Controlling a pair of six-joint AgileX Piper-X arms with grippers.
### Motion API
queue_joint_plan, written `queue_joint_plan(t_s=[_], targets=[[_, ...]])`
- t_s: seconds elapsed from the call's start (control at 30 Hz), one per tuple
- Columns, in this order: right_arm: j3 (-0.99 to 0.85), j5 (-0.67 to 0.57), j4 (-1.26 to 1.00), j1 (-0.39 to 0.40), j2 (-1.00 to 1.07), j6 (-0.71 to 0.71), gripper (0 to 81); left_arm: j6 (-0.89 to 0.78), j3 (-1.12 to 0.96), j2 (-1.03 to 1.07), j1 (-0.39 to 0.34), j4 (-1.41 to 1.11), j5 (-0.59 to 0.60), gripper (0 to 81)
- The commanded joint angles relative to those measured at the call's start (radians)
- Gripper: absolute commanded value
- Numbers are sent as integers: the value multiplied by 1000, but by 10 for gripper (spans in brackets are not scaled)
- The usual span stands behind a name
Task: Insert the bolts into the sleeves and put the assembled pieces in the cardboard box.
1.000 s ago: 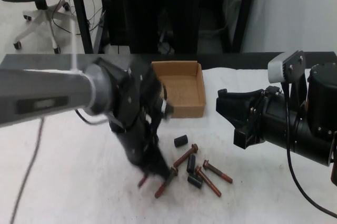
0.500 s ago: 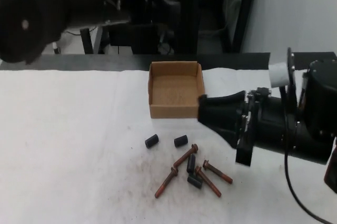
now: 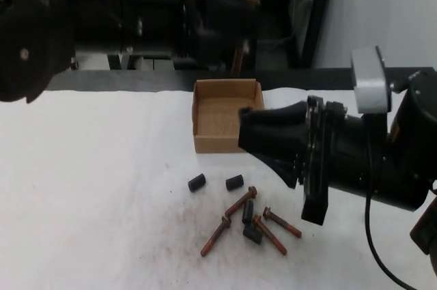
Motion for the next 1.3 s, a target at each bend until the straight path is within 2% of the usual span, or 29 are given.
queue_joint_plan(t_s=[0.0,0.17,0.37,0.47,0.63,0.77,0.93,1.07,1.27], targets=[[-16,-2,-24,2,-8,5,8,-106,-5,-24,2,-147,5,0],[-19,-2,-24,2,-8,5,8,-268,-2,-37,5,-357,-26,0],[-21,-2,-31,13,-8,22,8,-299,167,-111,13,-413,-56,0],[-21,-2,-31,44,-8,22,8,-302,318,-169,26,-462,-122,0],[-21,57,17,125,-8,10,8,-302,459,-209,37,-829,-176,0],[-21,106,42,156,-8,-30,8,-302,484,-209,37,-956,-155,0],[-21,137,22,161,-8,-30,8,-302,484,-209,37,-952,-73,0],[-21,202,37,161,-8,-30,8,-403,484,-210,37,-954,-63,0],[-21,208,30,161,-8,-30,8,-431,484,-210,37,-952,0,0]])
